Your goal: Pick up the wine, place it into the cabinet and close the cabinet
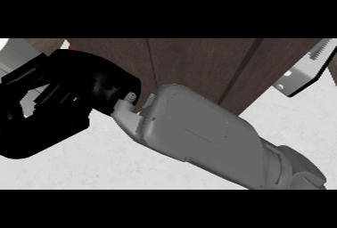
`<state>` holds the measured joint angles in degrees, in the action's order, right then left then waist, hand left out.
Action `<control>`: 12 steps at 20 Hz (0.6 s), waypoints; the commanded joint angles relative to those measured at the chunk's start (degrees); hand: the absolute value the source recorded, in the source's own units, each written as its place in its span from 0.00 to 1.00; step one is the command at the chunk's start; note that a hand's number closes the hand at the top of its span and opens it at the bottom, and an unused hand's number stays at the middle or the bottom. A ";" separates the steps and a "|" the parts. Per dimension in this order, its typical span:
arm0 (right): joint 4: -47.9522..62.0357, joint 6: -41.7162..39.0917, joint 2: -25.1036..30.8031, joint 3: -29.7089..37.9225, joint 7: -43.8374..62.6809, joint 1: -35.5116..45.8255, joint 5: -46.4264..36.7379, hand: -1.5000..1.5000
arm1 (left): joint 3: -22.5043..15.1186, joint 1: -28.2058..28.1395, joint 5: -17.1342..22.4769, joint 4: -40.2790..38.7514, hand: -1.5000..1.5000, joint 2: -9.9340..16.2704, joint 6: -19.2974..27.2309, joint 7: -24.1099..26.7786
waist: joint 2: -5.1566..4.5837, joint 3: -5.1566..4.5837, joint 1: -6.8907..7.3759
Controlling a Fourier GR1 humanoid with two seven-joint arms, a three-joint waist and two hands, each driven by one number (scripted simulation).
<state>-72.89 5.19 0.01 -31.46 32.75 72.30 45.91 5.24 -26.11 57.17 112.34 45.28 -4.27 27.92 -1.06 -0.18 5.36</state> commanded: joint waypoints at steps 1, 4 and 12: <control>12.12 -5.23 -0.01 2.16 -3.95 2.68 7.00 1.00 | 2.03 0.19 1.02 1.34 0.00 0.65 0.58 -1.82 | 0.12 0.06 -0.42; 18.38 -6.27 -0.01 4.25 -12.31 2.98 -1.09 1.00 | 4.31 -3.13 1.64 2.06 0.00 0.66 -0.98 -2.11 | 0.51 0.13 -1.09; 30.30 -7.61 4.87 9.35 -20.80 4.30 -4.15 1.00 | 4.37 -1.90 0.74 0.20 0.00 -0.86 -1.28 -2.25 | 0.11 0.09 -2.30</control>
<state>-50.75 -3.58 -0.03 -26.90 16.05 76.29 43.73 9.43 -27.39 58.38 112.59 44.85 -4.84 25.66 0.32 -0.75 4.01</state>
